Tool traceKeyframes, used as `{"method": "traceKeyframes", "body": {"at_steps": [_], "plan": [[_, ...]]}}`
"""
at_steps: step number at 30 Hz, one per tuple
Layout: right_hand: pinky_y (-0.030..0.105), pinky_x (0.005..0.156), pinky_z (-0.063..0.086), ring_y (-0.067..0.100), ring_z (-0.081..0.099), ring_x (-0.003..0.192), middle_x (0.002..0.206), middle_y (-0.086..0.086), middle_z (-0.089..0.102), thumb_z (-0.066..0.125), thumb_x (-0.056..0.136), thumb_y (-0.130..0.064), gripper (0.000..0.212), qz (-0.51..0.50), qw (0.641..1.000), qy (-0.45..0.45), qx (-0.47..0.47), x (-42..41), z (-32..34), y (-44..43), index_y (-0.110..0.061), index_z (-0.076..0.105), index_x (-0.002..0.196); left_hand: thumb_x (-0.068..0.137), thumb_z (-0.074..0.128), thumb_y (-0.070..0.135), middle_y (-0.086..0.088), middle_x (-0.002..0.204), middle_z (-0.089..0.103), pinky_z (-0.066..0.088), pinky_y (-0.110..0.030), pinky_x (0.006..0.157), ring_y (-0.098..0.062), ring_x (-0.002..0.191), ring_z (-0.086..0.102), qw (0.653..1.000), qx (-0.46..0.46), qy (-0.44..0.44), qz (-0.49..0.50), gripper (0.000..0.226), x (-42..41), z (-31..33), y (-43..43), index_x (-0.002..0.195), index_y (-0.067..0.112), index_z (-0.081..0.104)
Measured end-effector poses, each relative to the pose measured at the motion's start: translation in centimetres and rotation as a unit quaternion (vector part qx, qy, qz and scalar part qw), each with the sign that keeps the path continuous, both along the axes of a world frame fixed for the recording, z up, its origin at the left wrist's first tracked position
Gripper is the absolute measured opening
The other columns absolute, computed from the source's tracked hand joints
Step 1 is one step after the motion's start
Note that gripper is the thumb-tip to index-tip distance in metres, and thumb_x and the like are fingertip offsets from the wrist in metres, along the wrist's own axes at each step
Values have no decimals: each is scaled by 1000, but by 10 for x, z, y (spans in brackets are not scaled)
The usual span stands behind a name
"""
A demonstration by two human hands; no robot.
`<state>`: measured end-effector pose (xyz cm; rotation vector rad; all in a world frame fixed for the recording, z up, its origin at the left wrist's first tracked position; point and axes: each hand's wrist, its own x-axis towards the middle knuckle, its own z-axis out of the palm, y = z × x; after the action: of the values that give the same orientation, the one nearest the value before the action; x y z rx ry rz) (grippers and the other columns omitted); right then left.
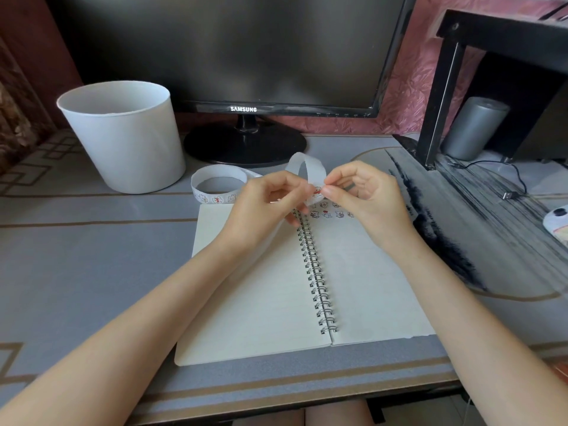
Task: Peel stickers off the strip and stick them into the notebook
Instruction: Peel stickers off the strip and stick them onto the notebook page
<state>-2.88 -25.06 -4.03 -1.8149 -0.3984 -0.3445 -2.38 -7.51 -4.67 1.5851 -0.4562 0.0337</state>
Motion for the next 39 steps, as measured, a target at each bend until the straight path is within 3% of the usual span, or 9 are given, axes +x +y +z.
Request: {"method": "traceKeyframes", "body": {"at_steps": [4,13,19,25,28,35,39], "plan": [[23,64,46,13,59,76,81,-3,68,70,82,-6,15,0,1000,9,-4,0,-2,0,-20,67,84,91,62,8,-5,71,65,56,-28,59,-13,68,63,1000,17,-10,7,11,2,-3,0,83,11,68],[36,77,51,16,62,78,83,-2,71,71,82,-10,11,-7,1000,16,-22,1,-4,-2,-21,70,86,91,61,8,5,72,66,55,-25,60,-11,69,65,999,31,-28,8,9,3,-5,-1,90,8,70],[34,72,49,16,60,75,79,-5,69,71,81,-13,13,-17,999,20,-28,0,-4,0,-26,69,82,91,61,8,3,74,67,57,-27,63,-10,68,65,999,38,-24,18,11,3,-7,-1,93,2,70],[17,59,40,12,49,61,78,4,66,69,83,-9,12,-24,998,14,-62,-3,-4,4,-21,67,83,94,57,10,-1,76,66,56,-27,62,-15,69,65,1000,23,1,21,16,1,-6,-2,88,0,69],[13,55,33,5,40,53,73,-5,59,70,83,-10,8,-27,996,15,-87,-6,-2,4,-18,68,84,94,57,8,-4,71,66,55,-24,60,-12,66,65,999,14,13,28,17,1,-6,-2,83,4,68],[15,58,32,5,50,73,91,2,63,73,79,-7,7,-12,992,-20,-125,-6,-1,4,-12,68,80,94,57,9,-10,71,66,55,-24,59,-12,64,64,999,14,30,35,17,1,-6,-2,84,1,68],[13,66,33,-4,45,85,100,-4,57,74,79,-13,13,-20,985,-68,-157,-7,0,3,-24,67,79,94,57,8,-10,74,63,54,-23,56,-13,64,64,998,1,36,47,17,0,-3,-2,81,1,66]]}}
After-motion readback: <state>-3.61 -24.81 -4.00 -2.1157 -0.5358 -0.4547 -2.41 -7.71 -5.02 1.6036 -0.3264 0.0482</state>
